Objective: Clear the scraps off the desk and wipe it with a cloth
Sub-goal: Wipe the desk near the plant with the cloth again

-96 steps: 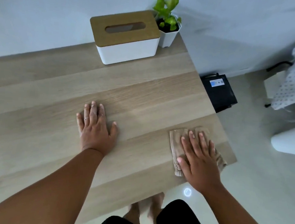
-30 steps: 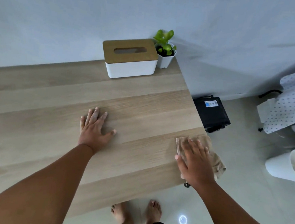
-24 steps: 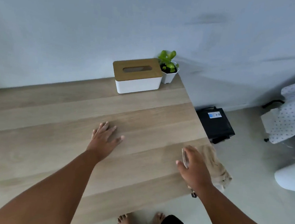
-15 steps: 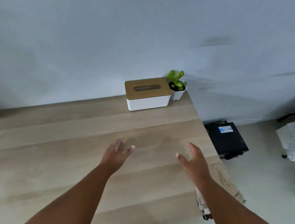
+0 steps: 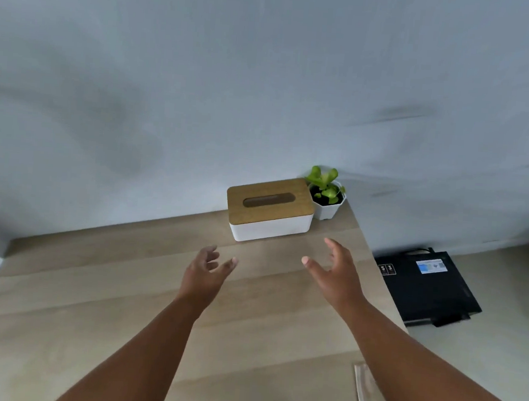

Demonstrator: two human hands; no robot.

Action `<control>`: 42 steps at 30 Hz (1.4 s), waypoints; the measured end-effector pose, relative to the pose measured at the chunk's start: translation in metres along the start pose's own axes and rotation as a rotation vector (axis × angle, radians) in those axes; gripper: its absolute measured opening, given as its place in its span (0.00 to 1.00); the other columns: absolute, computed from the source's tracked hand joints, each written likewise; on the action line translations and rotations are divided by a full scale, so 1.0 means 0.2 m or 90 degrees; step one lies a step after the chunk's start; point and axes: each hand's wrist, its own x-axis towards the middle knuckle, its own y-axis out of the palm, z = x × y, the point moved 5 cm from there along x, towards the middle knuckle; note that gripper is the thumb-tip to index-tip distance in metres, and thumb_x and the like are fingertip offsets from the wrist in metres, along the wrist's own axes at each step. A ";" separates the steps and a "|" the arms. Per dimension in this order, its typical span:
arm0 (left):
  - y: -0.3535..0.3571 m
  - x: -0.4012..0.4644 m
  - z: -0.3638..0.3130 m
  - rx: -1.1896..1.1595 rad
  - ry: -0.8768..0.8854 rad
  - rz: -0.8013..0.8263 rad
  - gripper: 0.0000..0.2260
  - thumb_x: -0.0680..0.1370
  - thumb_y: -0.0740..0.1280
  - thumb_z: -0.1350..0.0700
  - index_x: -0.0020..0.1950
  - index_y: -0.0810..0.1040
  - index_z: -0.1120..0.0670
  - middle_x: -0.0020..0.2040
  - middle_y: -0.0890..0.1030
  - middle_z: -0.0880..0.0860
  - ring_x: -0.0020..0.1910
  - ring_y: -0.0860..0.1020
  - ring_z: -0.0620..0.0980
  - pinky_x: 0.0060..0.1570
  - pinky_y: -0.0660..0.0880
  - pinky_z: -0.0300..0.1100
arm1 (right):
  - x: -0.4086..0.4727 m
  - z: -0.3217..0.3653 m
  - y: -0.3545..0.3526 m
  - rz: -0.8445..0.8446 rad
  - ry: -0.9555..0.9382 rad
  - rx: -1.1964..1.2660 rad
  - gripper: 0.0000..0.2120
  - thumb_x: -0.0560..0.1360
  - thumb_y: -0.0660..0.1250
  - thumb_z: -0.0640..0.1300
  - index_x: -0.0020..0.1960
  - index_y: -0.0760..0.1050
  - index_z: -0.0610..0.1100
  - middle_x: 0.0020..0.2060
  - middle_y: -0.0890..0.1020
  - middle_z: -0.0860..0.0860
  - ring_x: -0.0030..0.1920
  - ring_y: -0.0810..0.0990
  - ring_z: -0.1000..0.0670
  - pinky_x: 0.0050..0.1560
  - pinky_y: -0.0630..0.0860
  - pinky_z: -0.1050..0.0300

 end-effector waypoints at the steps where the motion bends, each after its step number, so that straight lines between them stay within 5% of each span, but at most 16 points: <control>1: 0.00 0.03 -0.03 -0.006 0.004 -0.008 0.31 0.73 0.76 0.39 0.72 0.74 0.48 0.62 0.80 0.47 0.58 0.80 0.43 0.54 0.74 0.41 | 0.04 0.02 0.00 -0.002 -0.002 0.004 0.36 0.74 0.75 0.58 0.77 0.66 0.51 0.72 0.70 0.50 0.71 0.73 0.49 0.70 0.73 0.47; 7: 0.03 0.19 -0.17 -0.050 0.008 -0.024 0.39 0.65 0.74 0.29 0.73 0.72 0.43 0.64 0.77 0.44 0.61 0.78 0.41 0.56 0.74 0.42 | 0.24 0.07 0.04 -0.002 -0.014 0.021 0.40 0.72 0.74 0.64 0.78 0.64 0.54 0.74 0.67 0.53 0.71 0.72 0.51 0.69 0.75 0.45; 20: 0.15 0.44 -0.23 -0.070 -0.013 -0.033 0.46 0.62 0.79 0.34 0.76 0.66 0.42 0.67 0.75 0.43 0.65 0.76 0.42 0.62 0.77 0.47 | 0.53 0.10 0.15 -0.011 -0.001 0.082 0.46 0.68 0.78 0.62 0.79 0.61 0.54 0.73 0.68 0.52 0.73 0.70 0.51 0.73 0.72 0.45; 30: 0.21 0.49 -0.25 -0.047 -0.026 -0.060 0.33 0.70 0.80 0.48 0.71 0.70 0.40 0.63 0.77 0.42 0.57 0.75 0.31 0.40 0.72 0.24 | 0.60 0.09 0.23 -0.030 -0.002 0.089 0.42 0.71 0.77 0.59 0.79 0.62 0.52 0.71 0.70 0.54 0.68 0.72 0.54 0.69 0.73 0.52; 38: 0.23 0.48 -0.26 -0.015 -0.023 -0.098 0.38 0.68 0.79 0.47 0.76 0.68 0.47 0.66 0.74 0.46 0.62 0.76 0.46 0.63 0.78 0.50 | 0.55 0.09 0.24 -0.061 -0.014 0.104 0.41 0.71 0.79 0.56 0.78 0.64 0.51 0.69 0.71 0.54 0.67 0.73 0.54 0.69 0.73 0.55; 42: 0.19 0.44 -0.25 -0.022 -0.031 -0.113 0.40 0.68 0.78 0.47 0.77 0.66 0.47 0.66 0.72 0.47 0.63 0.75 0.48 0.65 0.77 0.52 | 0.51 0.12 0.27 -0.066 -0.020 0.114 0.42 0.70 0.79 0.57 0.77 0.64 0.52 0.68 0.71 0.55 0.67 0.73 0.54 0.69 0.74 0.52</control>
